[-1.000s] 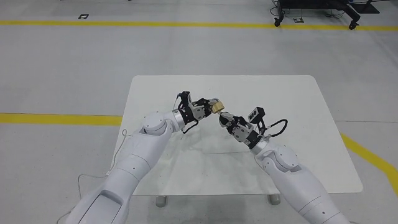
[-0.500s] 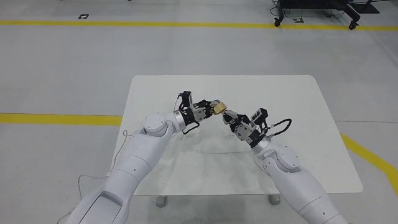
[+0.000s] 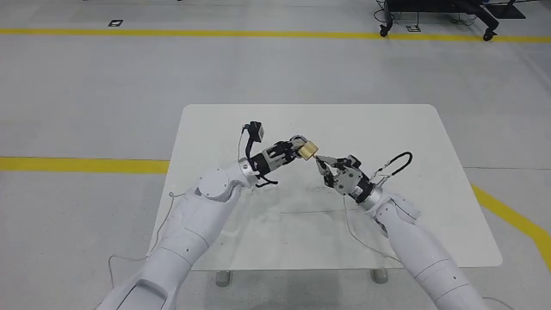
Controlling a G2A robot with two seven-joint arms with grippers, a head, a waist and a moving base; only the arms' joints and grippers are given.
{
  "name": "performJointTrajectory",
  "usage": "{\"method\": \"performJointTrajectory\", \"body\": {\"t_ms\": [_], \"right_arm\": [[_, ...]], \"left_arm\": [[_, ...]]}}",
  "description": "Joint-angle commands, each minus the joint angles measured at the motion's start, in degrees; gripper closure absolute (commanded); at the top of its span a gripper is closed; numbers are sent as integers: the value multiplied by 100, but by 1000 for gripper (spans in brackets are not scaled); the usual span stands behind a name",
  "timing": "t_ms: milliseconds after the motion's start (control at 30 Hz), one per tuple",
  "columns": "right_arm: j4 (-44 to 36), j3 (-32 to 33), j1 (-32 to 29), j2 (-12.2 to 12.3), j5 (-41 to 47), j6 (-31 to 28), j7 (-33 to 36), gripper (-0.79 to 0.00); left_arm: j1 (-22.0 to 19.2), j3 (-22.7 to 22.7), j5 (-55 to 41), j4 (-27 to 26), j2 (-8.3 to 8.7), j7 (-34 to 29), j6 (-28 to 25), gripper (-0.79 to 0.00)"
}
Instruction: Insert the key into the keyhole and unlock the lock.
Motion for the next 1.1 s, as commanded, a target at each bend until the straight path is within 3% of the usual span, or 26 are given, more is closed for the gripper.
{"method": "performJointTrajectory", "body": {"t_ms": [0, 500, 567, 600, 833, 967, 1067], "right_arm": [[161, -13, 86, -10, 19, 146, 229, 0], [809, -108, 494, -81, 70, 896, 929, 0], [862, -113, 535, -88, 37, 917, 914, -376], [878, -101, 547, -90, 9, 860, 892, -776], [452, 375, 171, 2, -523, -553, 634, -785], [-368, 981, -550, 130, -1019, -1661, 166, -785], [-958, 1343, -1038, 213, -1287, -1926, 128, -785]], "left_arm": [[40, -31, 54, -62, 16, 36, -17, 0], [209, -127, 229, -312, 58, 200, -234, 0], [209, -133, 132, -307, 56, 155, -134, 0], [204, -141, 75, -300, 54, 130, -95, 0], [140, -178, -100, -196, 51, 70, 171, 0], [47, -104, -15, -84, 36, 80, 509, 0], [0, -74, -213, -25, 9, 38, 823, 0]]}}
